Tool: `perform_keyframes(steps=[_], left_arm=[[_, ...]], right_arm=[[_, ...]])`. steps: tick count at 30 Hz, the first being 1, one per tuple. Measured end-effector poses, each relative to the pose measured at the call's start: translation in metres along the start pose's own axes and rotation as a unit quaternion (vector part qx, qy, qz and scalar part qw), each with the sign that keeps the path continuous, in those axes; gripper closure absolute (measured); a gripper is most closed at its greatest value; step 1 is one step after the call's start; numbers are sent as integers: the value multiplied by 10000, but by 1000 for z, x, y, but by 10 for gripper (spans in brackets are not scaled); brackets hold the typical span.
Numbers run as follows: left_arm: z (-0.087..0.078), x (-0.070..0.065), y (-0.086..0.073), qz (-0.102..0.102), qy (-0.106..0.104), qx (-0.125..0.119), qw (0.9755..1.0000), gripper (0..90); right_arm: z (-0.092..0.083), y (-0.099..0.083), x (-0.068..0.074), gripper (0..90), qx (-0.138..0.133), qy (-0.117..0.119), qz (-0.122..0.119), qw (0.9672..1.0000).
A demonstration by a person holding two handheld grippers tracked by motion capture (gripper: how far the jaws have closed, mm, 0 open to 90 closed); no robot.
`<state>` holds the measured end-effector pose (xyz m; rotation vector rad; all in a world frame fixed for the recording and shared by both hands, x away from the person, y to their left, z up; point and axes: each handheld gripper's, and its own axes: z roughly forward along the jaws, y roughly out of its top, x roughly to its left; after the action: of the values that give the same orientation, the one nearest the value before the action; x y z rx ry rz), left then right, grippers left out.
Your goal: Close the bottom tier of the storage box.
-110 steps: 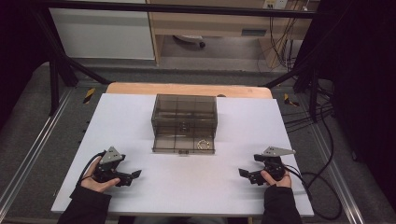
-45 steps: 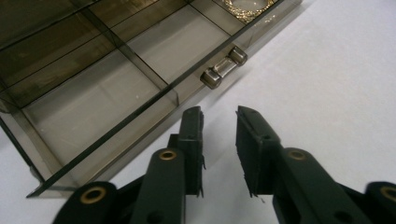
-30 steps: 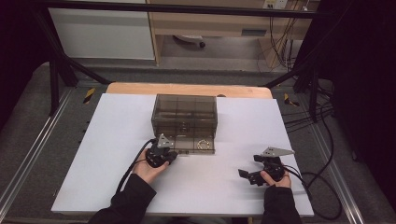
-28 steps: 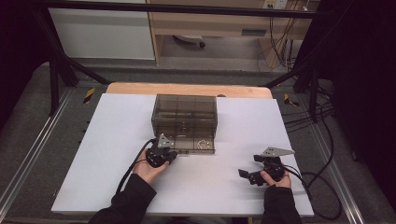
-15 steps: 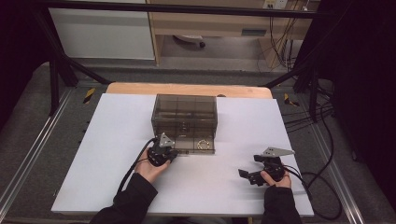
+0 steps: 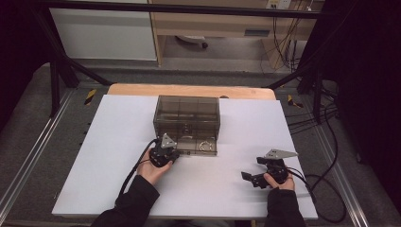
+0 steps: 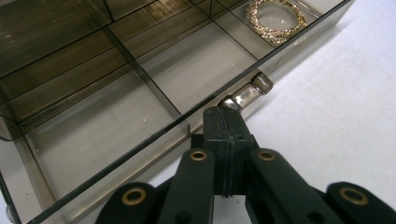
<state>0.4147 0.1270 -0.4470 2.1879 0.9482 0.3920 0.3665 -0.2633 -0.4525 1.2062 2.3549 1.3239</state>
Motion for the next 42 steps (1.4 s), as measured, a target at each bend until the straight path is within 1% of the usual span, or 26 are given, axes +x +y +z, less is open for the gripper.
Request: perform_keyframes(steps=[2,3,12,20,28,30,34,42], left_arm=[[2,1,1,75,2,-86,9999,897],[2,1,1,35,-9,-75,10000,897],[3,2,4,21,-25,-115,9999,897],[5,3,6,18,15,-147,9999,897],[7,5,7,-36,15,-197,9998,897],[8,5,8,-15,32,-199,9998,897],[9,7,8,-56,44,-218,9997,897],[11,9,8,-72,93,-240,9996,897]], right_arm=[[0,0,0,7,9,0,-3,10000],[0,0,0,7,11,-1,-4,10000],[0,0,0,7,10,-3,-6,10000],[0,0,0,7,-2,-2,-7,10000],[0,0,0,7,-1,-6,-9,10000],[0,0,0,7,8,-5,-11,10000],[0,0,0,7,2,-5,-9,10000],[0,0,0,7,11,-4,-10,10000]])
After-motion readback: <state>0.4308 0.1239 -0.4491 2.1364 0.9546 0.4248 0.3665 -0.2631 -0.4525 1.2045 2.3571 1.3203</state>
